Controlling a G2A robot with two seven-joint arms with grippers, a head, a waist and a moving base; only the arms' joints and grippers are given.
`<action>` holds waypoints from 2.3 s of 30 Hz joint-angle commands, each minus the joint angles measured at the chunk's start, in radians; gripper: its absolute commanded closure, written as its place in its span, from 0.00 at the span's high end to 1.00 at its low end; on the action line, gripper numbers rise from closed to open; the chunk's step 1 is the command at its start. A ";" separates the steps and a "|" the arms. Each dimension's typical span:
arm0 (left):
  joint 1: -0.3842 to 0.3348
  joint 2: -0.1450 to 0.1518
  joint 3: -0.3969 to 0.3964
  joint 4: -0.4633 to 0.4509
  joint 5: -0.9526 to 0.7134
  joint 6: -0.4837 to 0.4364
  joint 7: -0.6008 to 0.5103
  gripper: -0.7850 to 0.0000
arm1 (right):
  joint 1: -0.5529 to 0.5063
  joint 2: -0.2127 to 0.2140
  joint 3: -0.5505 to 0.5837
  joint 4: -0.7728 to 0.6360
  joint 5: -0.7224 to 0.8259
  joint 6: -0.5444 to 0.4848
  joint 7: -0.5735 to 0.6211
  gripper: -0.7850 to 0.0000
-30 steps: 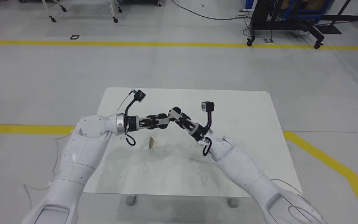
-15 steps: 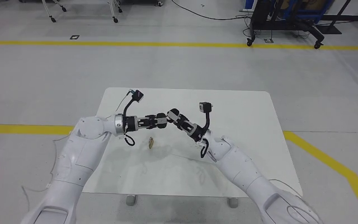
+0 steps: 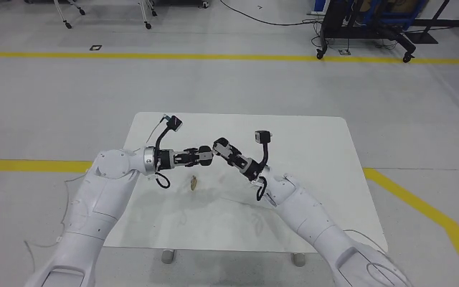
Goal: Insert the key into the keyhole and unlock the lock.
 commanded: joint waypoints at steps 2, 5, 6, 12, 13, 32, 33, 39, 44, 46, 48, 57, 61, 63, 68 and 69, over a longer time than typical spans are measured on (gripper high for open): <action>-0.001 0.001 -0.002 0.000 0.008 -0.001 -0.002 0.00 | 0.000 0.000 0.000 0.000 0.000 0.000 0.000 1.00; -0.001 0.001 -0.002 0.000 0.008 -0.001 -0.002 0.00 | -0.001 0.000 0.001 0.000 -0.004 0.008 -0.002 1.00; 0.006 0.001 0.001 -0.005 0.003 0.006 0.008 0.00 | 0.002 0.003 0.007 0.003 -0.039 0.049 -0.008 1.00; 0.003 0.010 -0.003 0.000 -0.050 0.078 -0.081 0.00 | -0.006 0.034 0.064 -0.016 -0.188 0.078 0.005 1.00; -0.008 0.013 0.003 0.001 -0.043 0.108 -0.111 0.00 | -0.011 0.043 0.076 -0.022 -0.203 0.071 0.026 1.00; -0.069 0.069 0.145 -0.039 -0.005 0.177 -0.180 0.00 | -0.062 0.111 0.113 -0.155 0.177 0.203 0.610 0.38; -0.072 0.071 0.151 -0.037 -0.008 0.176 -0.179 0.00 | -0.062 0.111 0.110 -0.157 0.186 0.204 0.621 0.37; -0.090 0.082 0.183 -0.027 -0.033 0.165 -0.168 0.00 | -0.060 0.112 0.103 -0.160 0.226 0.212 0.668 0.40; -0.104 0.089 0.207 -0.019 -0.053 0.158 -0.161 0.00 | -0.054 0.110 0.093 -0.155 0.235 0.217 0.686 0.34; -0.110 0.092 0.217 -0.016 -0.057 0.155 -0.159 0.00 | -0.052 0.109 0.089 -0.153 0.237 0.214 0.691 0.20; -0.114 0.094 0.230 -0.014 -0.067 0.156 -0.159 0.00 | -0.052 0.109 0.086 -0.154 0.246 0.207 0.702 0.00; -0.140 0.100 0.267 0.016 -0.088 0.142 -0.145 0.00 | -0.057 0.115 0.079 -0.177 0.392 0.214 0.818 0.00; -0.149 0.101 0.279 0.027 -0.101 0.134 -0.137 0.51 | -0.060 0.125 0.080 -0.191 0.421 0.222 0.826 0.00; -0.152 0.102 0.281 0.040 -0.114 0.133 -0.136 1.00 | -0.060 0.129 0.084 -0.186 0.423 0.215 0.819 0.00; -0.162 0.104 0.284 0.053 -0.139 0.126 -0.130 1.00 | -0.064 0.143 0.105 -0.184 0.419 0.177 0.781 0.00; -0.162 0.105 0.282 0.056 -0.145 0.124 -0.127 1.00 | -0.067 0.148 0.115 -0.181 0.414 0.162 0.766 0.00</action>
